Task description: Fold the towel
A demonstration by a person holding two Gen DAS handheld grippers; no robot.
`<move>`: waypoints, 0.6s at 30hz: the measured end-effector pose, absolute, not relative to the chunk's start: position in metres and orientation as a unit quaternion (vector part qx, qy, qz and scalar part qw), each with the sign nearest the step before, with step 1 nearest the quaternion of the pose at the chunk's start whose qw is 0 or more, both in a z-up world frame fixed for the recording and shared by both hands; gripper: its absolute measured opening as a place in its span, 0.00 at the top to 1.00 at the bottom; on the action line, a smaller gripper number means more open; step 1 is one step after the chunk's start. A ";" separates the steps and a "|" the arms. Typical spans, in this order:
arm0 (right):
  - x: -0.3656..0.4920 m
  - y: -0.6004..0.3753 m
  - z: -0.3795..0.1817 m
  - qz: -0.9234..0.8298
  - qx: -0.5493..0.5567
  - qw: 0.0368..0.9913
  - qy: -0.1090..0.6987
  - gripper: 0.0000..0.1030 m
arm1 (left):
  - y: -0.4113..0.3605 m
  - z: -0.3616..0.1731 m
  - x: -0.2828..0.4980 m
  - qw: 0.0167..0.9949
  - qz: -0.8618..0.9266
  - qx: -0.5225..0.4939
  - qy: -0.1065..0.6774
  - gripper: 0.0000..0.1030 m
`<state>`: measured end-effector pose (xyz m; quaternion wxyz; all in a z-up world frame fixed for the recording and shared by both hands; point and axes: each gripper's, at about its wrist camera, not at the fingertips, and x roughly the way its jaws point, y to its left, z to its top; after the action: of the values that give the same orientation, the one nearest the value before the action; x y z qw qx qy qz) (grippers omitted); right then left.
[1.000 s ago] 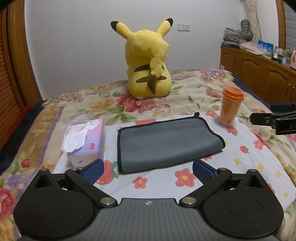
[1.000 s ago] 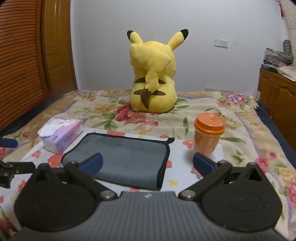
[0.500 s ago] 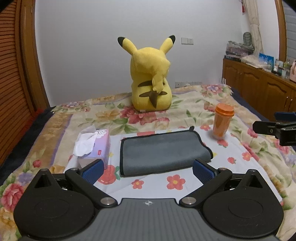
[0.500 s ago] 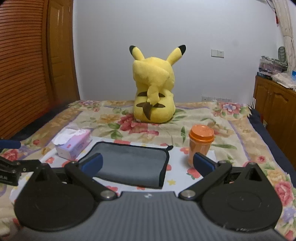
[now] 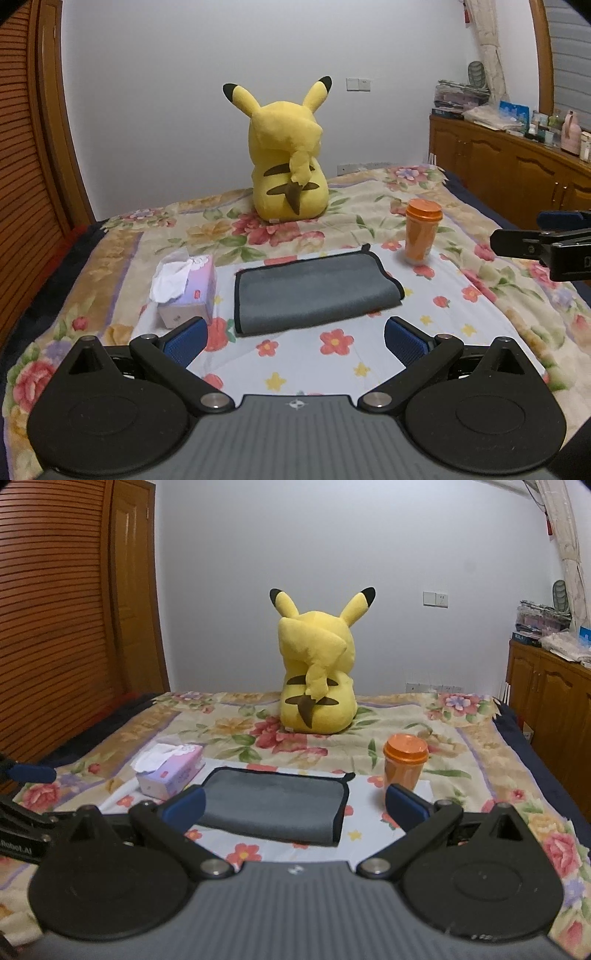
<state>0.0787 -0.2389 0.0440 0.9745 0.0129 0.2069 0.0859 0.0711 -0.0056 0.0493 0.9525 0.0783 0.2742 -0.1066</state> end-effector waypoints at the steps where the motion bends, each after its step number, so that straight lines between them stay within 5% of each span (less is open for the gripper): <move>1: 0.076 -0.238 0.043 0.086 0.014 0.974 0.208 0.00 | -0.006 0.048 0.069 0.952 -0.107 0.077 0.275 0.00; 18: 0.050 -0.226 0.011 0.087 0.022 0.969 0.228 0.00 | -0.010 0.006 0.043 0.947 -0.110 0.062 0.295 0.00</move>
<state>0.0500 -0.2256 0.0108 0.9695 0.0220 0.2283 0.0868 0.0433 -0.0098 0.0059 0.9472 0.0619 0.2948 -0.1101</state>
